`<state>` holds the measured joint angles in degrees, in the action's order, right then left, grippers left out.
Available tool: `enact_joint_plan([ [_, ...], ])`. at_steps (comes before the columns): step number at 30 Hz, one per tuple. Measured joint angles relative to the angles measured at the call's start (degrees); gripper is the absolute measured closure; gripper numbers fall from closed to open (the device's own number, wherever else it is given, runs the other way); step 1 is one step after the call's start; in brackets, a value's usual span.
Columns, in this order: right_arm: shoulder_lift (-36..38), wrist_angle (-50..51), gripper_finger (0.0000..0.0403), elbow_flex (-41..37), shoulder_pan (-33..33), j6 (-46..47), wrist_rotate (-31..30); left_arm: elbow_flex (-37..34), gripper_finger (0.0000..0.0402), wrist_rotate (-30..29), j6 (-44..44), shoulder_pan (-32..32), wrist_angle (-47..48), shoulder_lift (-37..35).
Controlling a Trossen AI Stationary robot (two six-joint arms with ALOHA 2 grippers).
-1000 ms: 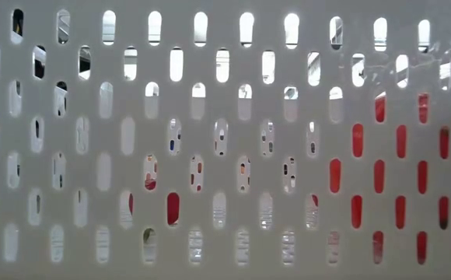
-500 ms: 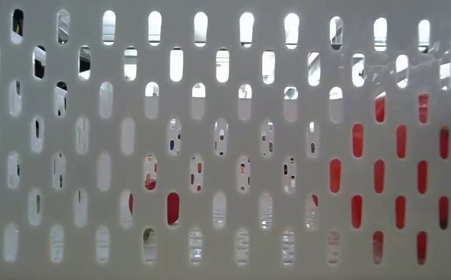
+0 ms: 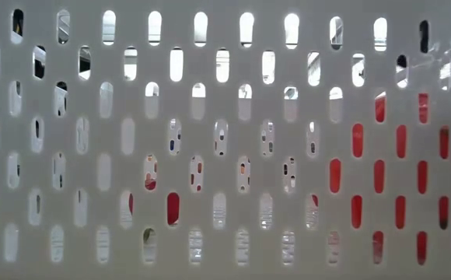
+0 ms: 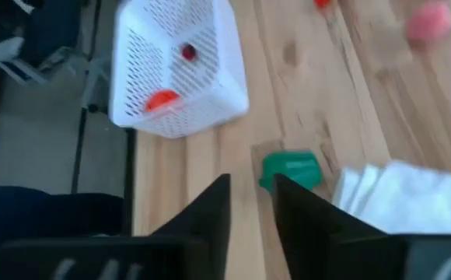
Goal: Pick and placing Produce into tupperware
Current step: Put the green bell pepper into the white bin
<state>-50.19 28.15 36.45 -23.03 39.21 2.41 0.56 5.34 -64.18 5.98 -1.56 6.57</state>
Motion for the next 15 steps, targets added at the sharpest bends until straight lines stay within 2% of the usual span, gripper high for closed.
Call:
enact_joint_plan([
  [9,0.0,-6.1,0.0234,-6.3,0.0,8.8,1.0,0.0,0.0401,0.0,0.0,0.0,0.0,0.0],
  [15,-0.9,-6.7,0.0214,-6.5,-1.3,14.4,-3.3,0.0,0.0401,0.0,0.0,0.0,0.0,0.0],
])
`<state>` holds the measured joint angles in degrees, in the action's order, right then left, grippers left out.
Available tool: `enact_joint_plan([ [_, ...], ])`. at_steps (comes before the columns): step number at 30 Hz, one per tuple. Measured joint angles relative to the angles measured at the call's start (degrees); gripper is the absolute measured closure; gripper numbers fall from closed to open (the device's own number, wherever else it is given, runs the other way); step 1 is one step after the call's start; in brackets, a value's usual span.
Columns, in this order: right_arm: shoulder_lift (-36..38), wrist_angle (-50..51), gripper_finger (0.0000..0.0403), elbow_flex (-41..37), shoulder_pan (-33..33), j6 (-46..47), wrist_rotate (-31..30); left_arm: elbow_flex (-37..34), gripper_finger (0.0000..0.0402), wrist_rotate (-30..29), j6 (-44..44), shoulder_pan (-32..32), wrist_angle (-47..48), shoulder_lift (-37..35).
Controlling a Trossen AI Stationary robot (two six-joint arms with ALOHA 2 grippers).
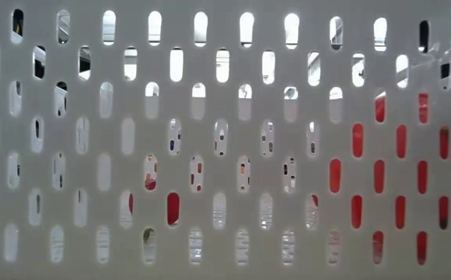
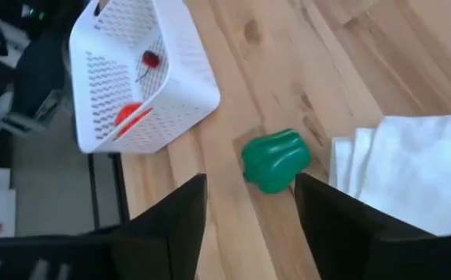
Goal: Pick and placing Produce into tupperware
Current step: Put the green bell pepper into the white bin
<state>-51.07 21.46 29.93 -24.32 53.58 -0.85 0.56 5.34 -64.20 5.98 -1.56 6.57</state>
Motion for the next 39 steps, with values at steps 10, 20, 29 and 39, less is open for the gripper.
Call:
enact_joint_plan([
  [10,-6.8,-0.8,0.0212,0.0,-4.0,4.7,-3.1,0.0,0.0401,0.0,0.0,0.0,0.0,0.0],
  [20,-16.6,0.1,0.0212,6.1,-4.7,2.1,-0.3,0.0,0.0401,0.0,0.0,0.0,0.0,0.0],
  [29,-27.4,15.7,0.0212,19.4,-4.6,-6.5,-0.5,0.0,0.0401,0.0,0.0,0.0,0.0,0.0],
  [39,-35.6,29.2,0.0212,32.5,-3.8,-16.6,-1.4,0.0,0.0401,0.0,0.0,0.0,0.0,0.0],
])
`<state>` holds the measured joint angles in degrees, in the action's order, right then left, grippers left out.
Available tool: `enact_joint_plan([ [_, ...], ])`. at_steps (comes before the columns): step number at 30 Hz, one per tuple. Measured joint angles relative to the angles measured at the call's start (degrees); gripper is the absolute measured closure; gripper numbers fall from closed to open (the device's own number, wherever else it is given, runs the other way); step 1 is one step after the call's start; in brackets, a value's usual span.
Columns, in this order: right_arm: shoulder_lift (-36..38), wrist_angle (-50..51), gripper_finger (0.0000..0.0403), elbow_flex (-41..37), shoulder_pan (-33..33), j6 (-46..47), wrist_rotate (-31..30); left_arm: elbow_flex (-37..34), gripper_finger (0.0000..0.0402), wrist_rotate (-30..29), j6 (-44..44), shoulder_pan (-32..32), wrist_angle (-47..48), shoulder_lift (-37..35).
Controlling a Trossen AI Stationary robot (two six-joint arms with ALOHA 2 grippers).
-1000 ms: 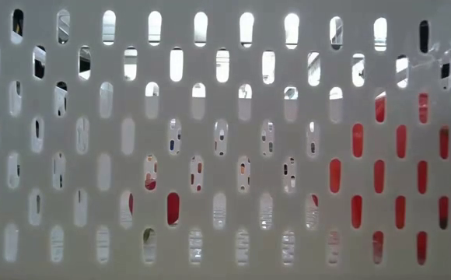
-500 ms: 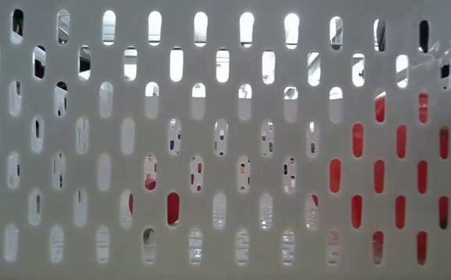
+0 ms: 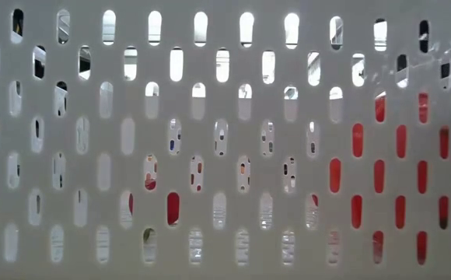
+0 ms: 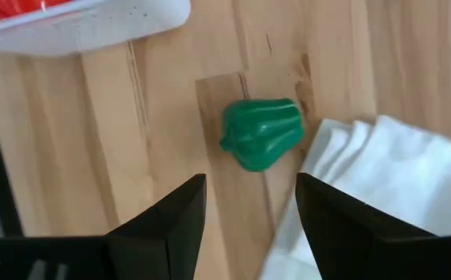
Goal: Pick and placing Produce into tupperware
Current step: Put the green bell pepper into the white bin
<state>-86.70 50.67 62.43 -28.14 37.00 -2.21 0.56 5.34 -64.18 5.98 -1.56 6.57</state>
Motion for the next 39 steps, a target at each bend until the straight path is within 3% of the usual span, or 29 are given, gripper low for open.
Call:
enact_joint_plan([
  [7,-3.3,4.0,0.0212,4.3,0.4,-7.2,-0.3,0.0,0.0401,0.0,0.0,0.0,0.0,0.0],
  [14,-3.4,4.4,0.0212,4.3,0.9,-7.1,2.2,0.0,0.0401,0.0,0.0,0.0,0.0,0.0],
  [23,-3.4,3.8,0.0212,4.3,1.8,6.0,3.1,0.0,0.0401,0.0,0.0,0.0,0.0,0.0],
  [30,-3.4,9.3,0.0212,4.2,4.0,29.0,1.2,0.0,0.0401,0.0,0.0,0.0,0.0,0.0],
  [39,-3.4,7.6,0.0212,4.2,4.5,49.2,0.5,0.0,0.0401,0.0,0.0,0.0,0.0,0.0],
])
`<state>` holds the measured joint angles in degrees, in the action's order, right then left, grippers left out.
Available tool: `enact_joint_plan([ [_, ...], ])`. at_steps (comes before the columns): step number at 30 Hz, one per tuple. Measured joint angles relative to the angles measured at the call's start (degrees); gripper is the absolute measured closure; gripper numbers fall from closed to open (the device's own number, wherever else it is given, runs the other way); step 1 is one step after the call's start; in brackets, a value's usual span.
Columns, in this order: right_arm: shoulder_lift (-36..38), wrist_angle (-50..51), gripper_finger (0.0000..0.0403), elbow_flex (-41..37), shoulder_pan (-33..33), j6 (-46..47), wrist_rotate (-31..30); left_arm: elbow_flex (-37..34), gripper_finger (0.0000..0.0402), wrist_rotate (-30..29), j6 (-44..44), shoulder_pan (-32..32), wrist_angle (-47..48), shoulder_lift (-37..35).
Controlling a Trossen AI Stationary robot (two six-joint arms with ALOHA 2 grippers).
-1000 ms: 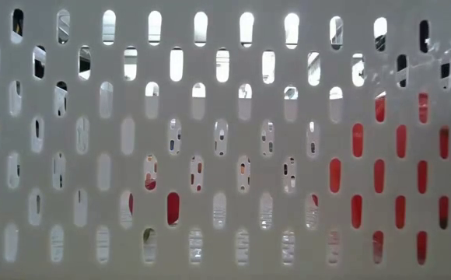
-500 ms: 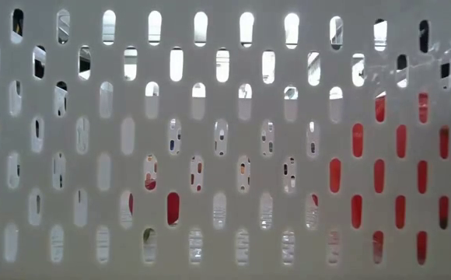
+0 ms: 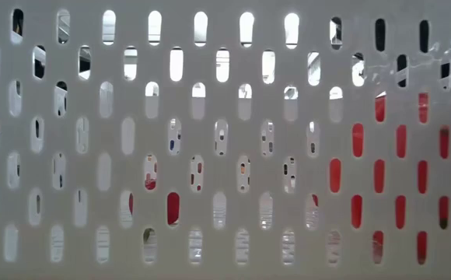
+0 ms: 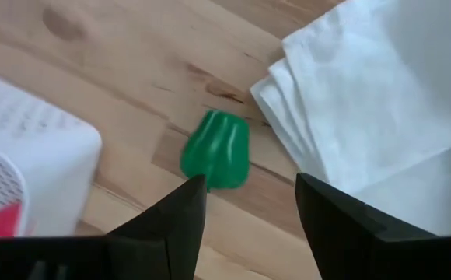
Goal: Pick and placing Produce into tupperware
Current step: Put the green bell pepper into the white bin
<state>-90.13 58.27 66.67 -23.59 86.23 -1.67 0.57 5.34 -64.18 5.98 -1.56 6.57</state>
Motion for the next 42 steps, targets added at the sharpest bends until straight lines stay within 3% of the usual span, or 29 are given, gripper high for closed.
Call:
enact_joint_plan([
  [8,0.0,-3.5,0.0211,0.0,-0.2,10.1,-0.6,0.0,0.0401,0.0,0.0,0.0,0.0,0.0],
  [15,-1.8,-3.7,0.0181,0.0,-0.2,14.3,5.0,0.0,0.0401,0.0,0.0,0.0,0.0,0.0],
  [21,-4.0,-5.3,0.0160,0.0,-0.2,16.0,7.5,0.0,0.0401,0.0,0.0,0.0,0.0,0.0],
  [42,-9.5,-7.4,0.0160,-0.1,0.7,14.2,6.2,0.0,0.0401,0.0,0.0,0.0,0.0,0.0],
])
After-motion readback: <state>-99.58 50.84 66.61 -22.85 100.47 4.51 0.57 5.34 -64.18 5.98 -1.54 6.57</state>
